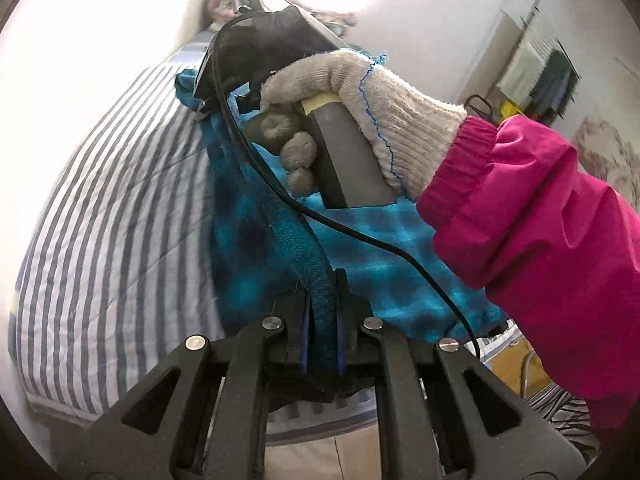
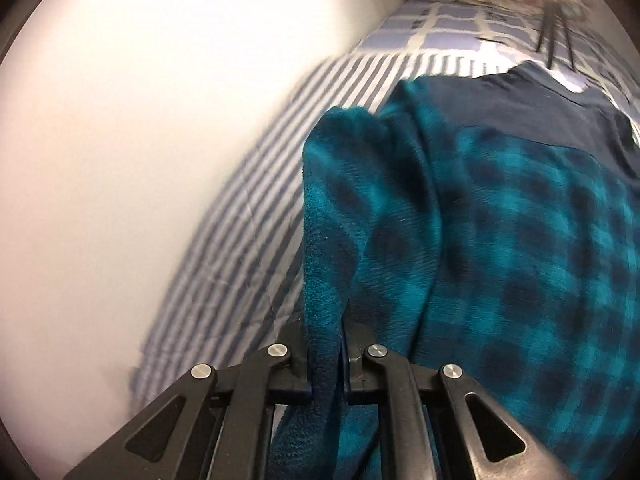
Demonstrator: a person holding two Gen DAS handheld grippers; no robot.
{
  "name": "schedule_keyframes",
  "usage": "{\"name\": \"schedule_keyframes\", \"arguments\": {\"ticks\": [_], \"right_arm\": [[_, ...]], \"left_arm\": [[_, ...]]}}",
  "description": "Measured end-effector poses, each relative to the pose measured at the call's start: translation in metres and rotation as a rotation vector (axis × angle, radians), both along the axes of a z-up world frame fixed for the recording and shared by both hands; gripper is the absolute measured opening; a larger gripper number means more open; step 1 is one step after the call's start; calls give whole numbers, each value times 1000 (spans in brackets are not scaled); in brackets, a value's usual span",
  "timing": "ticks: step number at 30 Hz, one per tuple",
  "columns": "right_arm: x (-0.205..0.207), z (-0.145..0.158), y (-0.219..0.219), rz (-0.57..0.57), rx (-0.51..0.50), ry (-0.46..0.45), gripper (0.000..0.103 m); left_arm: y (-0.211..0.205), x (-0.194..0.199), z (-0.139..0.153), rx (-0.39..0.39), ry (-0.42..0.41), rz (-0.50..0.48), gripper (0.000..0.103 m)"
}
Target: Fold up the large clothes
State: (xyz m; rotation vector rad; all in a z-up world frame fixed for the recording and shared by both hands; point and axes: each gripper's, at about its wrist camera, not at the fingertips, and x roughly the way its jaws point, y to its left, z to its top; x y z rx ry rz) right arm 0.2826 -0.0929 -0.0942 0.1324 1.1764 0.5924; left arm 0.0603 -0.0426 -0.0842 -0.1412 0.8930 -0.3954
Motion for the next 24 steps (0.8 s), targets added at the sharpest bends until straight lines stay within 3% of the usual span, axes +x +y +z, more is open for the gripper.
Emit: {"name": "schedule_keyframes", "arguments": {"ticks": [6,10,13,19,24], "right_arm": [[-3,5,-86,-123,175,-19,7],[-10,-21,-150,-255,246,18,7],[-11,-47,-174,-321,265,67,7],[-13,-89,-185,-357,279,143,7],[-13,-91,-172,-325,217,125,7]], "left_arm": [[-49,0,3,65,-35,-85,7],[-74,1,-9,113,-18,-139,7],[-90,-1,-21,165,-6,-172,7],[-95,-2,-41,235,2,-191,7],[-87,-1,-43,198,30,-179,8]]}}
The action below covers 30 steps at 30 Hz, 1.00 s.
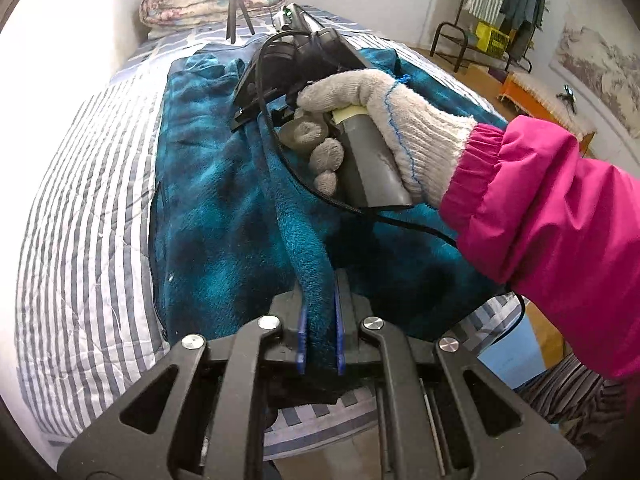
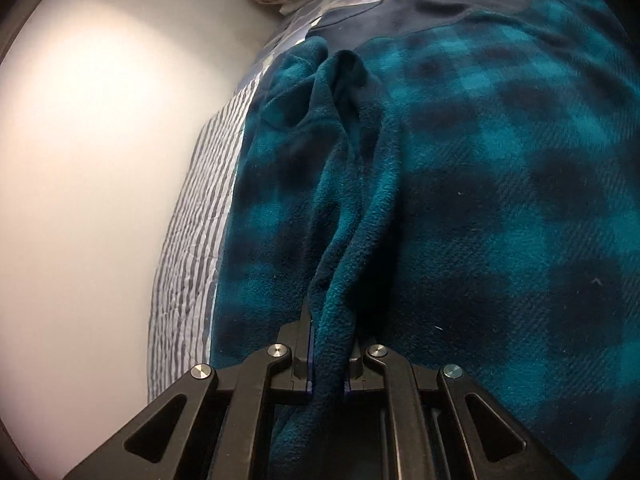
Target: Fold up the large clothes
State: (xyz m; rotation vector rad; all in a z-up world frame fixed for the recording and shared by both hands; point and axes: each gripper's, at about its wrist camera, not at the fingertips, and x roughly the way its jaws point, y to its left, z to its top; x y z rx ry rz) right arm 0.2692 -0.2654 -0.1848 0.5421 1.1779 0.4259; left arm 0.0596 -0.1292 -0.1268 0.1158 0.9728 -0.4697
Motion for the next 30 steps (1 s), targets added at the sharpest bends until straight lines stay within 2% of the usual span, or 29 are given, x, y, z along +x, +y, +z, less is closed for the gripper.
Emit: {"name": "schedule_keyframes", "arguments": {"ticks": [2,4,7,11,13,15,18,22,24,26,29,30], "right_arm": [[-1,7,3,9,-13,-3,14],[-2,22,2,18,-35,-12,26],[-13,51,-4,14,-48,-52,31],[-52,103,-22,17,-66,-129,35],[-75,123,-31,21,-70,-157,35],[-105,144,-42,20,-79,-188,35],[-139,163,-60,20,-106,-228,35],[-185,171,-82,6,-140,-259,35],[-202,167,-91,-13,-139,-265,35],[-213,164,-101,-35,-132,-259,35],[-219,161,-109,-51,-166,-263,35],[-222,161,-116,-61,-173,-267,35]], "left_arm": [[3,-2,3,-22,19,-14,16],[4,-10,10,-60,33,-48,34],[11,-26,23,-115,37,-90,38],[43,-41,48,-245,46,-104,38],[68,-39,60,-294,13,-51,38],[83,-33,65,-297,-7,8,38],[103,-16,56,-326,33,100,38],[90,-2,27,-300,114,115,38],[71,1,9,-283,159,89,38],[49,-1,-3,-244,160,53,38],[9,-9,-19,-139,120,-22,38],[-6,-11,-29,-82,116,-44,38]]}}
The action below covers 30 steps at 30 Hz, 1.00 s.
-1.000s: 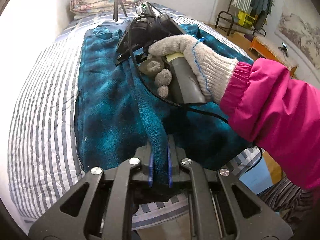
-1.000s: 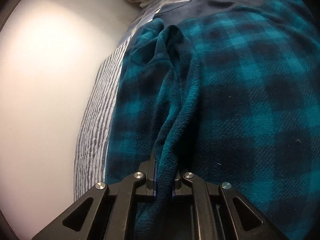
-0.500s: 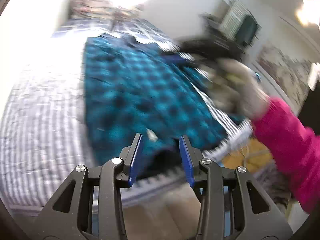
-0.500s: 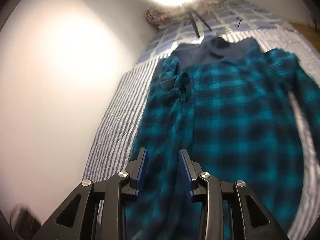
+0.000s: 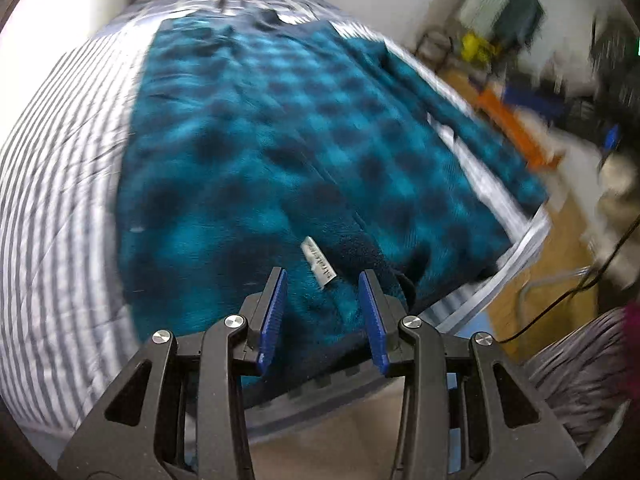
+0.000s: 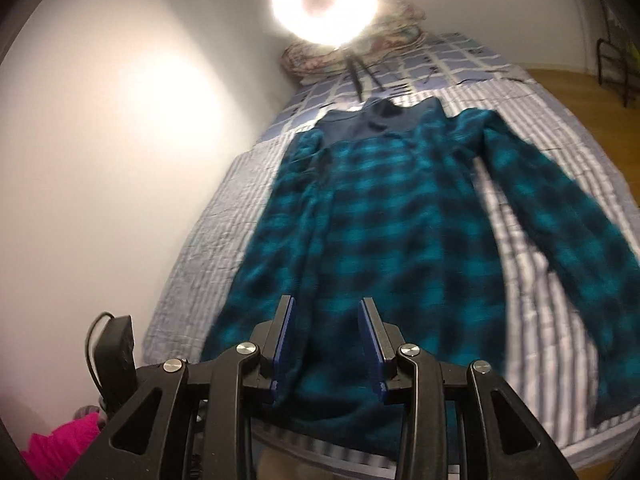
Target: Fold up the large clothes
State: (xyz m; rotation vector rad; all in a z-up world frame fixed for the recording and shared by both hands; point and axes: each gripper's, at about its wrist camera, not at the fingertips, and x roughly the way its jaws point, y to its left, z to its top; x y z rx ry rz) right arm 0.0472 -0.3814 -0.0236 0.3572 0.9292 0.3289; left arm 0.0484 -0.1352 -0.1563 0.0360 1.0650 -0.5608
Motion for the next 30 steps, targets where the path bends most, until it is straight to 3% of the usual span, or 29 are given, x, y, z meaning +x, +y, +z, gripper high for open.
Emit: {"name": "schedule_keyframes", "arguments": {"ticks": [3,6,9,12,15,21,26,30], "right_arm": [[-11,1,-24,-39,8,-13,35],[-20,-2,-50,-96,-29,-29,37],[-25,-12,-82,-161,-61,-13,45],[-32,-21,-115,-246,-76,-9,63],[-40,-30,-151,-330,-83,5,64],[-57,-55,-229,-519,-42,64,64],[-67,-80,-277,-631,30,118,64],[-70,-87,-293,-663,37,133,64]], "left_arm": [[-18,-2,-27,87,12,-30,36],[-22,-5,-27,110,-20,-48,36],[-11,-2,-12,42,33,0,36],[1,1,19,-68,25,28,38],[4,1,50,-125,-44,36,48],[-1,16,78,-208,-48,73,49],[-13,27,77,-211,31,47,49],[-16,24,85,-177,-30,22,49]]}}
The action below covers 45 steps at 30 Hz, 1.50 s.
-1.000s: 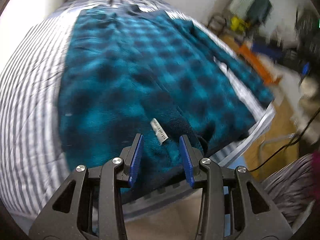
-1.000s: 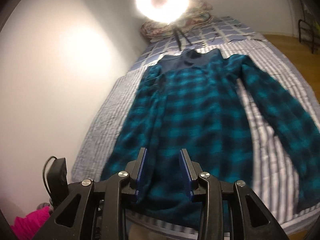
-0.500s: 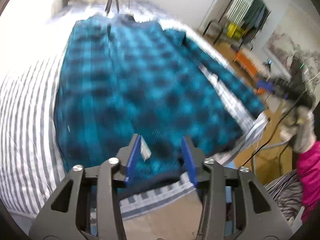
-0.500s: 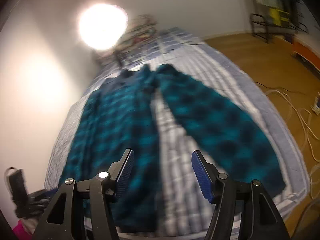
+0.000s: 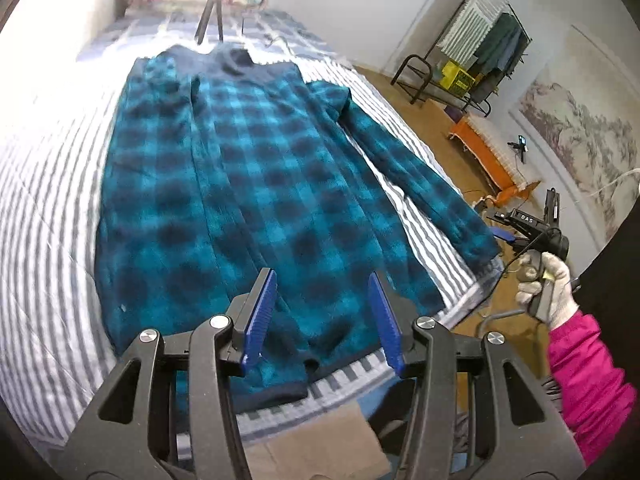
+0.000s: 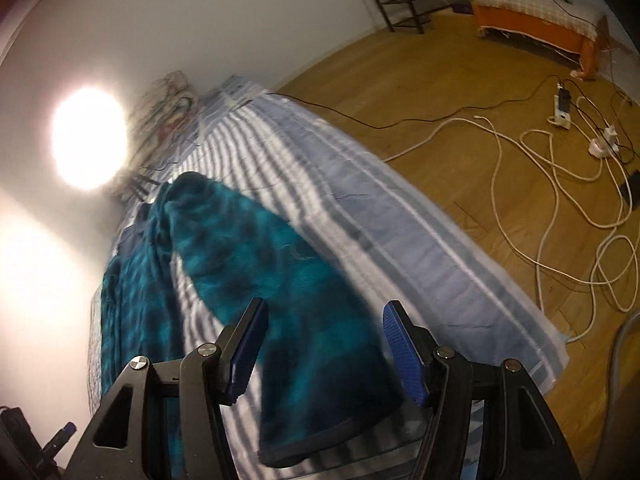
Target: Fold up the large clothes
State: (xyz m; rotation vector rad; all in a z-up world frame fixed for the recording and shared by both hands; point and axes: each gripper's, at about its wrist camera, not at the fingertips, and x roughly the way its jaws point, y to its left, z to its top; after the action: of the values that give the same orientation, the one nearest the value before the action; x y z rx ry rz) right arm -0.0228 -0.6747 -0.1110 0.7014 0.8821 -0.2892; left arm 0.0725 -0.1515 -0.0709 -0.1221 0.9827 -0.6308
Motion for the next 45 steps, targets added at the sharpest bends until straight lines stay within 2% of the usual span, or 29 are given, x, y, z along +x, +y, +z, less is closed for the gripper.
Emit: {"name": "schedule_keyframes", "arguments": {"ticks": [3,6,7,8,10,12,13,16,19,21,23,28,32,36,39,43,44,45], "right_arm": [[0,-2,-3,-5,4,16,64],[2,-3,3,27,1,27,63],[5,-4,8,42,-9,42,59],[7,-5,11,60,-23,64,53],[11,-11,17,103,-26,104,19],[10,-10,18,107,-19,112,3],[8,-7,18,98,-21,107,1],[-1,18,13,51,-7,28,0],[-3,45,26,66,-125,0,0],[-1,52,40,99,-96,-31,0],[4,62,59,139,-92,-59,0],[21,99,134,315,-192,-145,0],[31,113,194,452,-241,-201,0],[37,101,258,649,-248,-193,0],[38,77,303,810,-282,-133,0],[38,46,319,872,-249,-52,0],[36,42,317,885,-222,-48,1],[35,41,316,901,-191,-51,7]], "left_arm": [[4,3,-12,-37,12,25,49],[0,13,-35,-59,127,27,49],[-2,14,-36,-58,138,15,49],[-5,14,-35,-47,124,10,49],[-11,13,-31,-32,88,-6,49],[-15,11,-26,-32,67,-21,49],[-17,9,-24,-31,59,-26,49],[-21,7,-19,-37,43,-37,49],[-25,8,-19,-26,34,-43,49],[-25,11,-23,-23,48,-38,49],[-24,14,-25,-27,60,-25,49],[-17,18,-22,-37,47,3,49],[-7,23,-20,-50,45,37,49],[5,29,-18,-64,49,80,49],[14,32,-20,-77,63,108,49],[14,33,-26,-91,95,102,49],[12,32,-27,-92,99,96,49],[7,32,-29,-90,106,80,49]]}}
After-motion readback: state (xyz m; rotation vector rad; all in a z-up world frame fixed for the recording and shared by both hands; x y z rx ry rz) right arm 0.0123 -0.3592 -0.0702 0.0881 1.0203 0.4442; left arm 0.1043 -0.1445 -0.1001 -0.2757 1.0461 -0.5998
